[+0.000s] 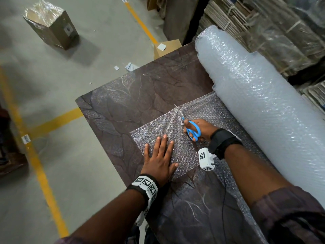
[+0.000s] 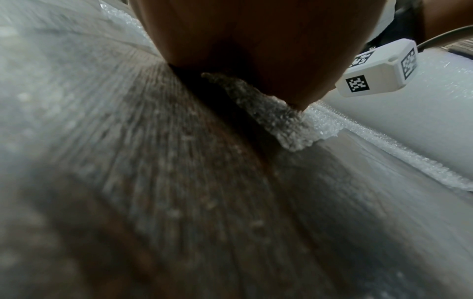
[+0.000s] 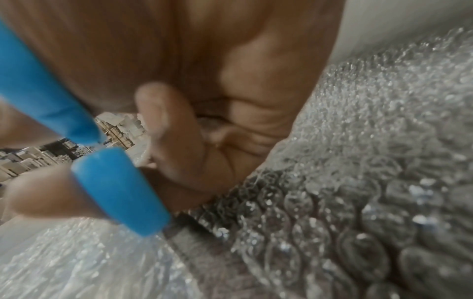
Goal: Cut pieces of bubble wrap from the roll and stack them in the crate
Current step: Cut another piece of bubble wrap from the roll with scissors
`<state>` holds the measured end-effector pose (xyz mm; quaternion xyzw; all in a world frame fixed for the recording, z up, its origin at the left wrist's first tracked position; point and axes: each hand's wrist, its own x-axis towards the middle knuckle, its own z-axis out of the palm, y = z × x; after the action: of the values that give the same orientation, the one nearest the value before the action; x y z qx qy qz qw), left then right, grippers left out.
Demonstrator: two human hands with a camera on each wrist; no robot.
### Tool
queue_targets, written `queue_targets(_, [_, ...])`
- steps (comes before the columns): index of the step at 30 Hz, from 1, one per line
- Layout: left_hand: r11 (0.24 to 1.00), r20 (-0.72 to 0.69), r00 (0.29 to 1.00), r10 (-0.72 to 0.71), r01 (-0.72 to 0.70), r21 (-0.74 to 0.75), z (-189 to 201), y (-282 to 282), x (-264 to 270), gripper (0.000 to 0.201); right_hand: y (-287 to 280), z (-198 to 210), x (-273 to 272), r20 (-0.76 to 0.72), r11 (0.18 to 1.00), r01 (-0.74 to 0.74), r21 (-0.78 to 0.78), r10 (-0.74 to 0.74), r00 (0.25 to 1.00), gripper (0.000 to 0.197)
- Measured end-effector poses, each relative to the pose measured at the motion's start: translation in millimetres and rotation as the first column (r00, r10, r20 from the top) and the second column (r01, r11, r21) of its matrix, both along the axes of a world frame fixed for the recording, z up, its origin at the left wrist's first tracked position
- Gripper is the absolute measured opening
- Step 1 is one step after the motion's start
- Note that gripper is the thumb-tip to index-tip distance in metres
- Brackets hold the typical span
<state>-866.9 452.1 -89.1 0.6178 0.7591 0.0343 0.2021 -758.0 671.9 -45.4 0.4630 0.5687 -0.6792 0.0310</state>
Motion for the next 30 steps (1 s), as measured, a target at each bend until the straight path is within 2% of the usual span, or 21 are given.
queue_targets(3, [1.000,-0.002,1.000,0.000,0.000,-0.002,0,0,1,0.078,-1,2,0,0.008,1.000,0.001,0.020,-0.001,1.000,0.049])
queue_targets(4, [1.000,-0.004,1.000,0.000,0.000,-0.004,0,0,1,0.078,-2,3,-1,0.012,1.000,-0.004,0.025,0.003,1.000,0.044])
queue_targets(9, [1.000,0.006,1.000,0.000,0.000,-0.008,-1,-1,0,0.078,-6,11,1,0.055,0.993,-0.076,0.095,0.071,0.996,0.052])
queue_targets(11, [1.000,0.005,1.000,0.005,-0.005,-0.016,-1,-1,0,0.078,-7,17,4,0.082,0.982,-0.137,0.133,0.126,0.989,0.047])
queue_targets(13, [1.000,0.001,1.000,0.006,-0.005,-0.027,-1,-1,-1,0.078,-7,19,9,0.124,0.982,-0.135,0.136,0.118,0.985,0.043])
queue_targets(16, [1.000,-0.001,1.000,0.001,-0.002,-0.030,-1,-3,-2,0.077,-8,22,21,0.208,0.969,-0.143,0.204,0.100,0.973,0.060])
queue_targets(18, [0.999,0.000,1.000,0.005,-0.005,-0.034,0,-4,-3,0.077,-11,27,30,0.300,0.929,-0.145,0.341,0.039,0.953,0.069])
queue_targets(19, [0.999,-0.001,1.000,0.007,-0.007,-0.041,0,-5,-3,0.077,-15,30,35,0.342,0.894,-0.123,0.430,-0.036,0.939,0.067])
queue_targets(22, [0.998,-0.008,1.000,0.010,-0.011,-0.059,4,-8,-4,0.078,-33,30,57,0.363,0.702,-0.084,0.707,-0.259,0.895,0.048])
queue_targets(24, [0.997,-0.008,1.000,-0.001,0.000,-0.077,6,-10,-5,0.077,-48,22,74,0.351,0.604,-0.096,0.791,-0.320,0.880,0.035])
queue_targets(26, [0.996,-0.006,1.000,0.000,0.000,-0.087,9,-11,-5,0.077,-61,10,89,0.375,0.580,-0.112,0.807,-0.357,0.855,0.031])
queue_targets(30, [0.994,-0.009,1.000,0.009,-0.010,-0.107,16,-14,-4,0.077,-86,1,105,0.439,0.608,-0.129,0.783,-0.393,0.808,0.029])
